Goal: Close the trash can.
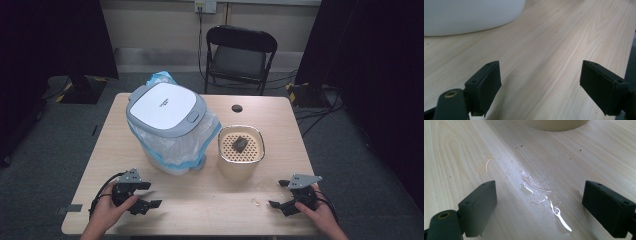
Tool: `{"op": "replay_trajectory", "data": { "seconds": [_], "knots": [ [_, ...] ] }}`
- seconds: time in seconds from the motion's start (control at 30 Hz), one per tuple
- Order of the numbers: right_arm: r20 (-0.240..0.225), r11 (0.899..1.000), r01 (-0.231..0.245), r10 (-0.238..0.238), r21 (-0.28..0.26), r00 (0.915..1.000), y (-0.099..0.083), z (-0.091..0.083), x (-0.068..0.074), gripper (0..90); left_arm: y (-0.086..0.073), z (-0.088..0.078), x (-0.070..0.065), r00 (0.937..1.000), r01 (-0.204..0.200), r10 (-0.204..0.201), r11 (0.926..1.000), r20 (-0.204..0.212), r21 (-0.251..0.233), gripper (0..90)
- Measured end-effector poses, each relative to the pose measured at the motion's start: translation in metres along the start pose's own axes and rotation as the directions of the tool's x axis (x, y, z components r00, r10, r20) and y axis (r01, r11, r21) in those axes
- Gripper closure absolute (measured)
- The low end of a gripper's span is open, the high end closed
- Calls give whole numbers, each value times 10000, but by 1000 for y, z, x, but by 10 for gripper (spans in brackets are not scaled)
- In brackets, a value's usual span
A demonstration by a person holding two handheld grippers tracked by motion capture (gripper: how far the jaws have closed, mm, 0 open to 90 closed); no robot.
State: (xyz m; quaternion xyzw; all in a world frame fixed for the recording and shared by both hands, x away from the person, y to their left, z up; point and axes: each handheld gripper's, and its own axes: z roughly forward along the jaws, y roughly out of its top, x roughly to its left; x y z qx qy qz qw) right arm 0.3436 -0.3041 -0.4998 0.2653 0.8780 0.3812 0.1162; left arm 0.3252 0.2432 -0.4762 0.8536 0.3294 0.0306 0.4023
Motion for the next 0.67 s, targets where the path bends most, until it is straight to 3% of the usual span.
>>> {"op": "replay_trajectory", "data": {
  "seconds": [0.23,0.67],
  "knots": [
    [-1,10000,-1,1,0,10000,0,0,0,120,-1,7,-4,9981,-616,617,9981,-78,74,169],
    [13,10000,3,-3,5,10000,0,0,0,120,-1,17,-10,9944,-1053,1051,9943,127,160,170]
  ]
}}
